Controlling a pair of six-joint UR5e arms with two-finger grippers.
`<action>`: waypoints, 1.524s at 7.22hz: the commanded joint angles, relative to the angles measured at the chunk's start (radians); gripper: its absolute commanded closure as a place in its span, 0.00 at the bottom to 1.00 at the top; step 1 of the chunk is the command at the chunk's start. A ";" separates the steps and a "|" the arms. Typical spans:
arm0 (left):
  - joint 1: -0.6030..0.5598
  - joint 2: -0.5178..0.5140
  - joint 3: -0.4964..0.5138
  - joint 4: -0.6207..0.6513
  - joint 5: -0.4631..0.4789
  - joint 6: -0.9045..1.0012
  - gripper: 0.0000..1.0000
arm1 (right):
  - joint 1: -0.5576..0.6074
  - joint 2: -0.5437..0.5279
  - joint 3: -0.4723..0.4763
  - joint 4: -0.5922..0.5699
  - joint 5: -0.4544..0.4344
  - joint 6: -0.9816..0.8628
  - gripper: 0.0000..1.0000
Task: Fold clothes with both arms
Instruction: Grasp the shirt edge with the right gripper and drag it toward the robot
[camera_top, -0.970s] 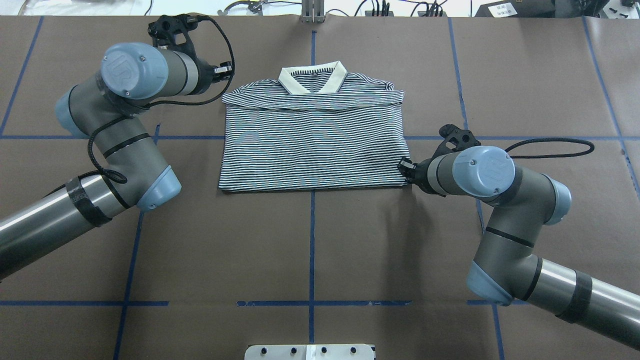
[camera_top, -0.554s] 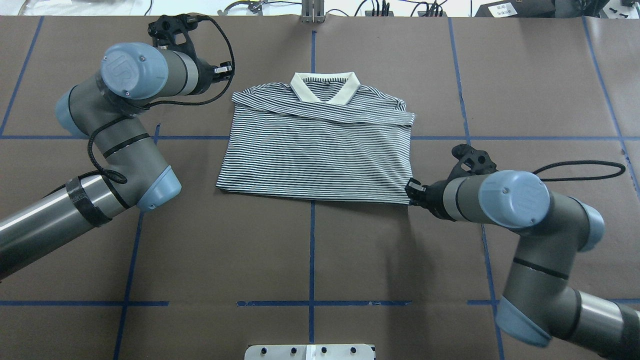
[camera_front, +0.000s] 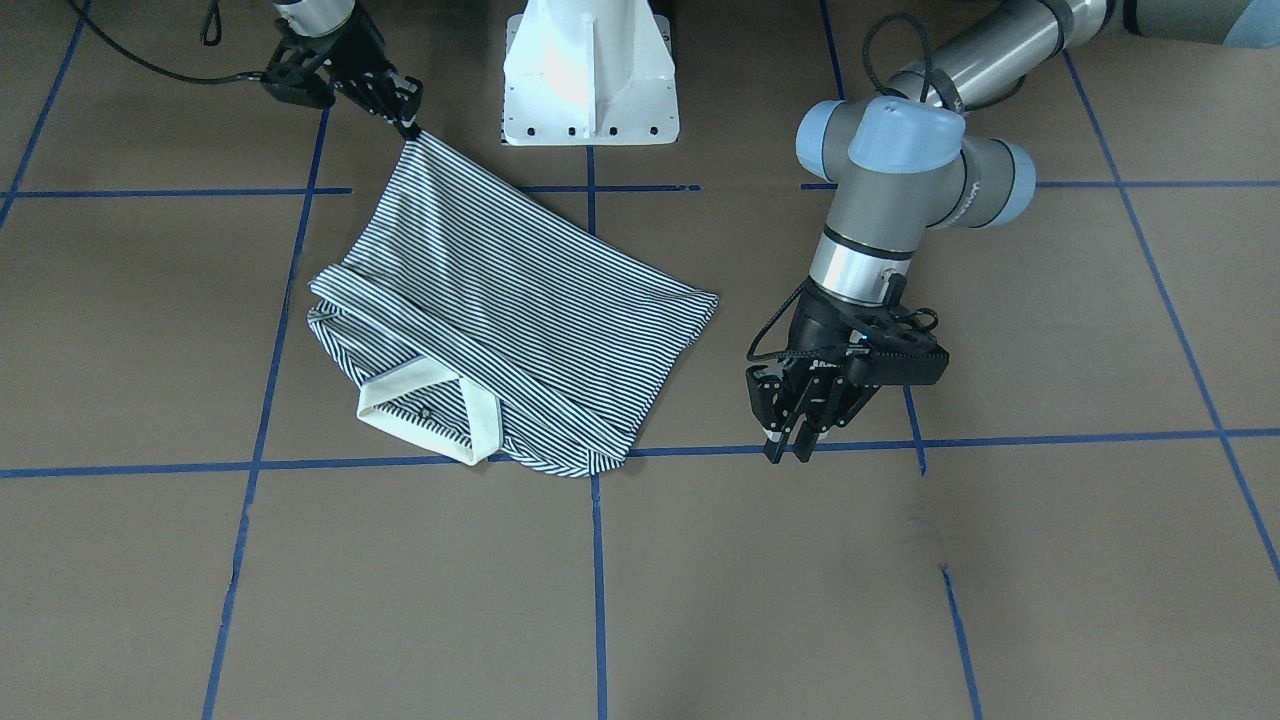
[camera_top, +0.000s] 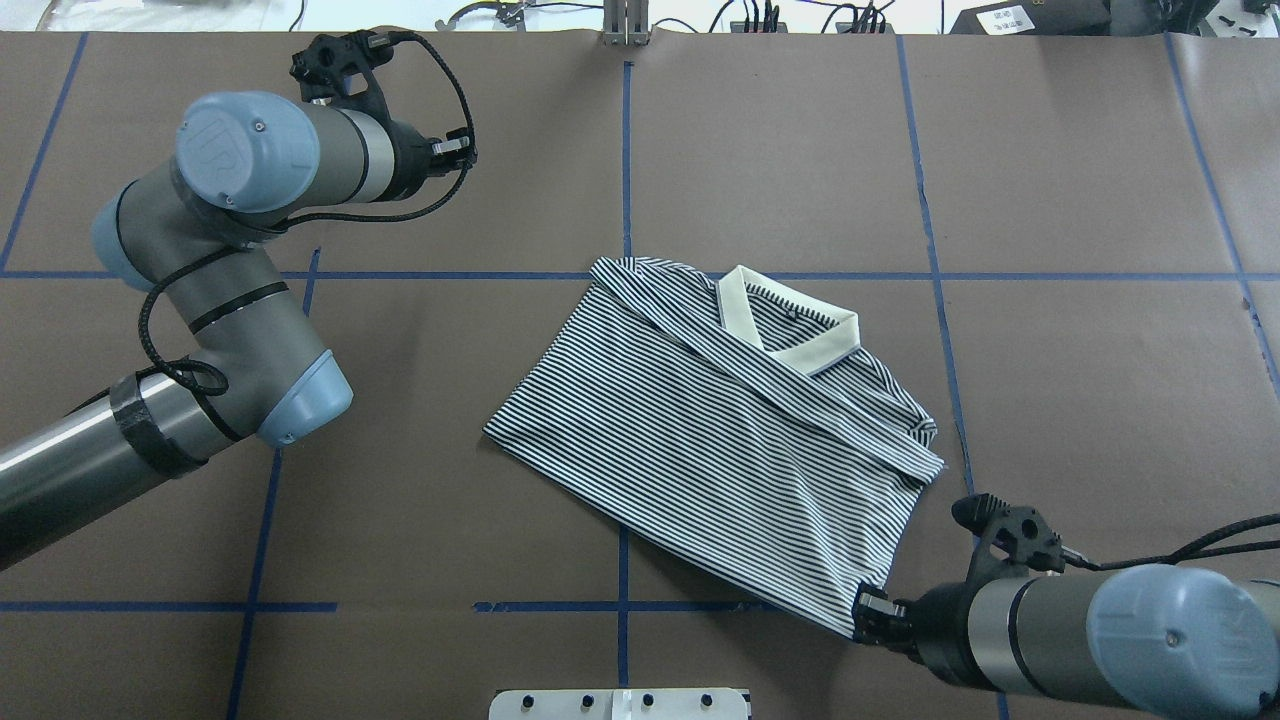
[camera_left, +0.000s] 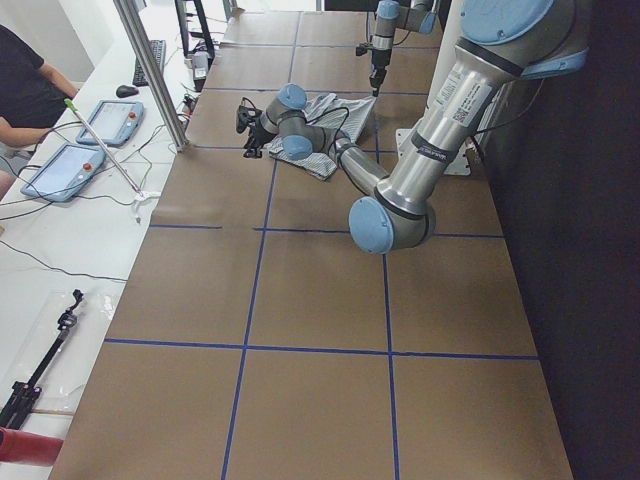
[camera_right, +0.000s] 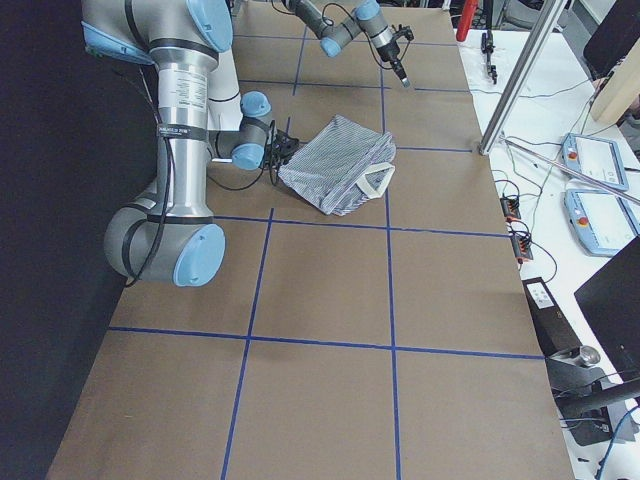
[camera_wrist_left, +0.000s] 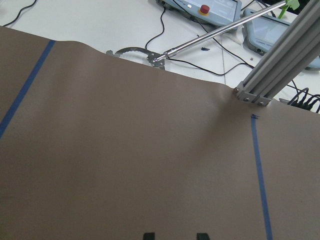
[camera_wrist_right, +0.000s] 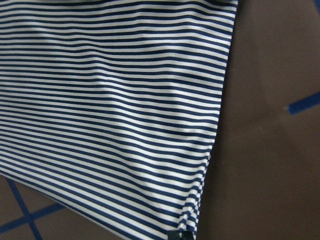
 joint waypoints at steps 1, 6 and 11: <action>0.039 0.052 -0.102 0.044 -0.061 -0.089 0.58 | -0.056 -0.025 0.016 -0.002 -0.011 0.024 0.00; 0.332 0.189 -0.253 0.202 -0.019 -0.232 0.47 | 0.335 0.021 0.033 -0.001 -0.021 -0.037 0.00; 0.347 0.117 -0.144 0.227 0.011 -0.231 0.49 | 0.333 0.024 -0.001 -0.001 -0.042 -0.043 0.00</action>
